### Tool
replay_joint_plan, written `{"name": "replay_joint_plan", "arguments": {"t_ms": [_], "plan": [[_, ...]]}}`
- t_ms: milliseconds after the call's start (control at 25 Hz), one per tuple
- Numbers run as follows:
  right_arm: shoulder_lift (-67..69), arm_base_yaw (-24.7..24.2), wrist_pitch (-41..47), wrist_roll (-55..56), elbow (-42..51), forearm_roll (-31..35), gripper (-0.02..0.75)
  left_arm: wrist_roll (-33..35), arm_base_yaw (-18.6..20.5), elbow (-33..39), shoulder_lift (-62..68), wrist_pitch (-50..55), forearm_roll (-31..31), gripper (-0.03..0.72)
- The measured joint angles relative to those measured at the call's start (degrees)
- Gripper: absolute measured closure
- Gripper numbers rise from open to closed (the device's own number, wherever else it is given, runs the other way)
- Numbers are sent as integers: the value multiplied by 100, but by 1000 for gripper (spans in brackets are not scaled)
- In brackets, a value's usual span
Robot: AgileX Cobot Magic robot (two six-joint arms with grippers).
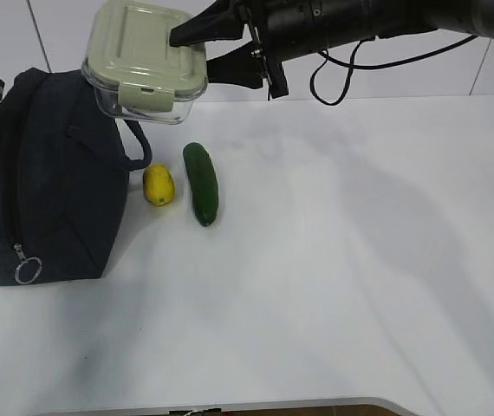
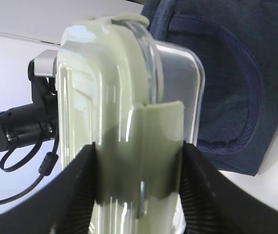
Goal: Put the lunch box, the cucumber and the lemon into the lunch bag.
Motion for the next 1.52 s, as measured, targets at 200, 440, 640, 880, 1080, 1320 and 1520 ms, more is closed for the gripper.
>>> {"name": "replay_joint_plan", "arguments": {"t_ms": [200, 440, 640, 880, 1080, 1320, 1520], "plan": [[0, 48, 0, 37, 0, 90, 362, 801, 0, -181, 3, 380, -767, 671], [0, 75, 12, 58, 0, 196, 362, 1243, 0, -829, 3, 804, -1803, 674], [0, 75, 23, 58, 0, 217, 362, 1352, 0, -1514, 3, 1248, -2134, 674], [-9, 75, 23, 58, -22, -63, 362, 1661, 0, -1838, 3, 1448, -3058, 675], [50, 75, 60, 58, -47, -493, 362, 1842, 0, -1862, 38, 1819, -3479, 676], [367, 224, 38, -101, -61, -84, 362, 1915, -63, -1862, 98, 1972, -3481, 676], [578, 617, -166, -193, -372, 137, 362, 1919, -63, -1862, 245, 1900, -3470, 676]]}}
